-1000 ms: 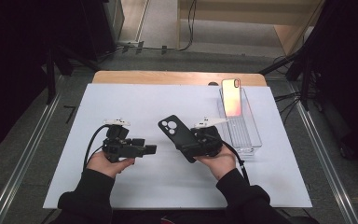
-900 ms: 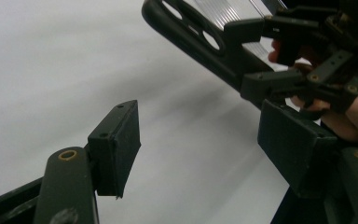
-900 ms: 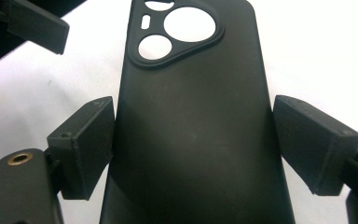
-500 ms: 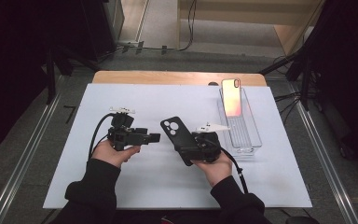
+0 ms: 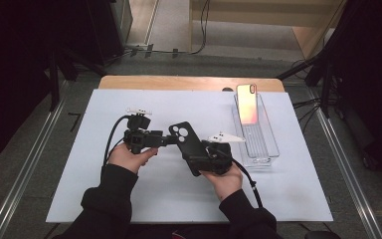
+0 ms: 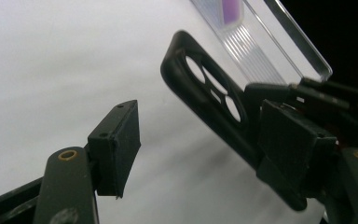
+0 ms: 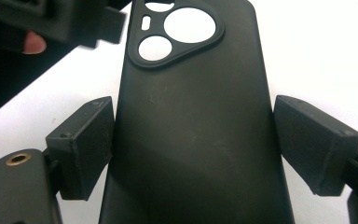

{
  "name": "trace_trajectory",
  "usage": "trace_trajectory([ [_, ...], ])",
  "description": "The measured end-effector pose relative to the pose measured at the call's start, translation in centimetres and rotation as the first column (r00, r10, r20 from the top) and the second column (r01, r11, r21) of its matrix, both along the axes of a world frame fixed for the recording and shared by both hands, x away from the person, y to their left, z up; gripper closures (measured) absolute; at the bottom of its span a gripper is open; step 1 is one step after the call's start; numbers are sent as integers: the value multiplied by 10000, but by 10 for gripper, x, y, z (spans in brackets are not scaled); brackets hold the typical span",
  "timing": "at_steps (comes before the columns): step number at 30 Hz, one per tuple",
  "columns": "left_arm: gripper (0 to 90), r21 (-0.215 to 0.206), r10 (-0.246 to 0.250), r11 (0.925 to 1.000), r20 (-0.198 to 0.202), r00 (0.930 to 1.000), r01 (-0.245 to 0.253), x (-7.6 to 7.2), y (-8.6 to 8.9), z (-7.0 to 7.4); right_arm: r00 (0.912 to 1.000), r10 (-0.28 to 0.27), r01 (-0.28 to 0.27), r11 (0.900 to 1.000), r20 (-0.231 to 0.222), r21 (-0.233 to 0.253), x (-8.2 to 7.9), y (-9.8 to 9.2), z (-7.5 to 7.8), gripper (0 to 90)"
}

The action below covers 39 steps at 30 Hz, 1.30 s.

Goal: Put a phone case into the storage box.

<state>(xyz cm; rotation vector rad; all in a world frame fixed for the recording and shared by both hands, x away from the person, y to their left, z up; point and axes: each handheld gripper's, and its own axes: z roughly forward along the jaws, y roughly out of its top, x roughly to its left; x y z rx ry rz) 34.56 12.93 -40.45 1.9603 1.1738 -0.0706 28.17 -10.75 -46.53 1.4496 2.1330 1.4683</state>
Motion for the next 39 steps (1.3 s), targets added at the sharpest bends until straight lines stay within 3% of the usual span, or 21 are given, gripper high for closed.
trace_trajectory([
  [3, 300, -135, 154, 9998, -54, 9999, -155, 5, -2, -1, 10000, 3, -2, 9995, -22, 319, 1, 3, -3, 138],
  [11, 302, 87, 416, 9991, 98, 9991, -417, 8, -12, -7, 9998, 150, -157, 9970, 94, 757, -2, 14, -4, 137],
  [17, 336, -307, 500, 9982, -352, 9981, -510, 13, -13, -10, 9997, 178, -195, 9945, 171, 1031, -2, 16, -4, 136],
  [20, 411, -675, 638, 9954, -624, 9960, -679, 14, -12, -11, 9996, 167, -190, 9933, 217, 1136, -2, 17, -4, 135],
  [25, 670, -1559, 614, 9850, -882, 9942, -746, 15, -8, -12, 9985, 283, -344, 9905, 475, 1332, -2, 18, -4, 133],
  [27, 754, -2026, 633, 9757, -1026, 9927, -832, 15, -6, -12, 9984, 338, -396, 9900, 448, 1353, -2, 19, -5, 130],
  [35, 844, -2622, 471, 9618, -1258, 9909, -790, 12, -6, -8, 9964, 494, -567, 9925, 690, 1079, -1, 22, -5, 117],
  [37, 856, -2615, 470, 9622, -1160, 9921, -762, 11, -5, -6, 9955, 548, -622, 9935, 778, 953, -1, 22, -4, 128],
  [39, 856, -2623, 511, 9615, -1208, 9914, -816, 12, -3, -6, 9948, 589, -693, 9891, 828, 1300, 0, 17, -3, 153],
])
